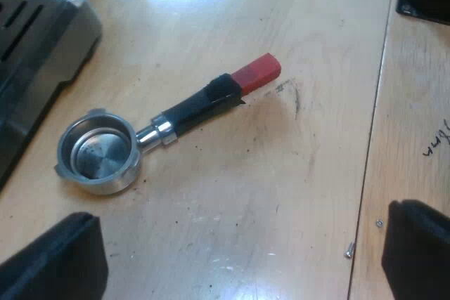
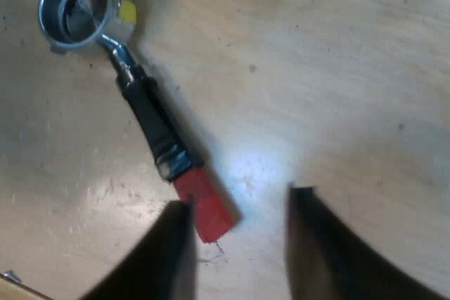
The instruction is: Put the handle in the coffee machine
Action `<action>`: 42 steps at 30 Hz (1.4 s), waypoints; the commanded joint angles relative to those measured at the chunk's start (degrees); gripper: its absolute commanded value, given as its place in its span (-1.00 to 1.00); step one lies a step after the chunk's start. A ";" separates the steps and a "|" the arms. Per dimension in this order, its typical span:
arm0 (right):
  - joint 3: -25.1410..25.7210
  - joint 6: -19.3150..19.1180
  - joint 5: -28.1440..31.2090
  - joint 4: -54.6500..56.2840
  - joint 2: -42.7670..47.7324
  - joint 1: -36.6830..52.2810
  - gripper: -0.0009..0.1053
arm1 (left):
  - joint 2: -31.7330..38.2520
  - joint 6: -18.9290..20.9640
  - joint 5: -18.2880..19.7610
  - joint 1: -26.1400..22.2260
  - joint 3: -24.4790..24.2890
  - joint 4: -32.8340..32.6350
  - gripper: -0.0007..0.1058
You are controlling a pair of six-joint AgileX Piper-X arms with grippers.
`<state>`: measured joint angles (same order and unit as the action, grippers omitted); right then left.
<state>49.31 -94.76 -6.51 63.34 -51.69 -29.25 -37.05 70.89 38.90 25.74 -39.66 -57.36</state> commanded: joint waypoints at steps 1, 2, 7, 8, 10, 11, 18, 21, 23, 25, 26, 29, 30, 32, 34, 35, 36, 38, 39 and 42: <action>0.55 0.36 0.05 -1.01 -1.69 -0.07 -0.98 | -1.44 2.60 -1.01 1.97 -0.50 2.41 0.54; 0.55 0.36 -0.13 -1.13 -2.77 -0.07 -0.98 | -2.28 3.75 -1.01 3.14 -0.50 3.38 0.54; 0.55 0.77 -0.14 -0.91 -8.69 -2.07 -0.98 | -5.41 7.28 -5.74 8.47 -0.50 7.39 0.54; 0.55 0.77 0.60 -0.91 -10.68 -3.58 -0.98 | -6.21 7.30 -6.77 9.72 -0.50 8.06 0.54; 0.55 0.77 2.02 -0.91 -12.98 -5.18 -0.98 | -7.11 7.30 -8.93 10.98 -0.50 8.59 0.54; 0.55 0.92 3.34 -0.91 -14.70 -6.39 -0.98 | -7.68 7.30 -10.03 11.21 -0.50 8.85 0.54; 0.55 1.60 7.19 -2.19 -24.17 -8.75 -0.98 | -9.70 7.69 -10.90 11.19 4.11 12.73 0.54; 0.55 1.60 7.75 -3.64 -27.82 -8.75 -0.98 | -9.70 7.69 -10.89 11.19 6.73 13.15 0.54; 0.55 1.60 7.74 -5.13 -29.92 -8.75 -0.98 | -9.70 7.69 -11.54 11.19 7.65 13.13 0.54; 0.55 1.60 7.74 -6.16 -31.73 -8.75 -0.98 | -9.70 7.69 -12.15 11.19 8.35 13.13 0.54; 0.55 1.60 7.74 -6.87 -33.10 -8.75 -0.98 | -9.70 7.69 -12.36 11.19 8.66 13.31 0.54; 0.55 1.45 7.59 -7.88 -35.95 -8.75 -0.98 | -9.70 7.69 -13.29 11.19 8.77 14.45 0.54; 0.55 1.46 7.59 -8.11 -36.99 -8.75 -0.98 | -9.70 7.69 -13.48 11.19 8.77 14.86 0.54; 0.55 0.97 7.59 -8.10 -38.19 -8.99 -0.98 | -9.70 7.69 -13.48 11.19 8.77 15.29 0.54; 0.55 0.64 7.14 -8.10 -38.93 -9.43 -0.98 | -9.70 7.69 -13.48 11.19 8.77 15.55 0.54; 0.55 0.38 5.91 -8.10 -39.30 -10.29 -0.98 | -9.70 7.69 -13.72 11.19 8.77 15.59 0.54; 0.55 0.25 5.66 -8.15 -39.47 -11.42 -0.98 | -9.70 7.69 -14.00 10.88 8.77 15.71 0.54; 0.55 0.26 5.68 -8.38 -39.62 -13.12 -0.98 | -9.70 7.69 -14.79 10.46 8.77 15.75 0.54; 0.55 0.26 5.68 -8.47 -39.74 -14.48 -0.98 | -9.70 7.69 -14.80 9.99 8.77 15.75 0.54; 0.55 0.64 5.36 -8.97 -39.71 -18.08 -0.98 | -9.70 7.69 -14.79 7.52 8.77 15.75 0.54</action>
<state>49.36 -94.08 -0.38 54.70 -91.39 -46.25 -46.70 77.61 24.64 33.85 -30.71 -42.48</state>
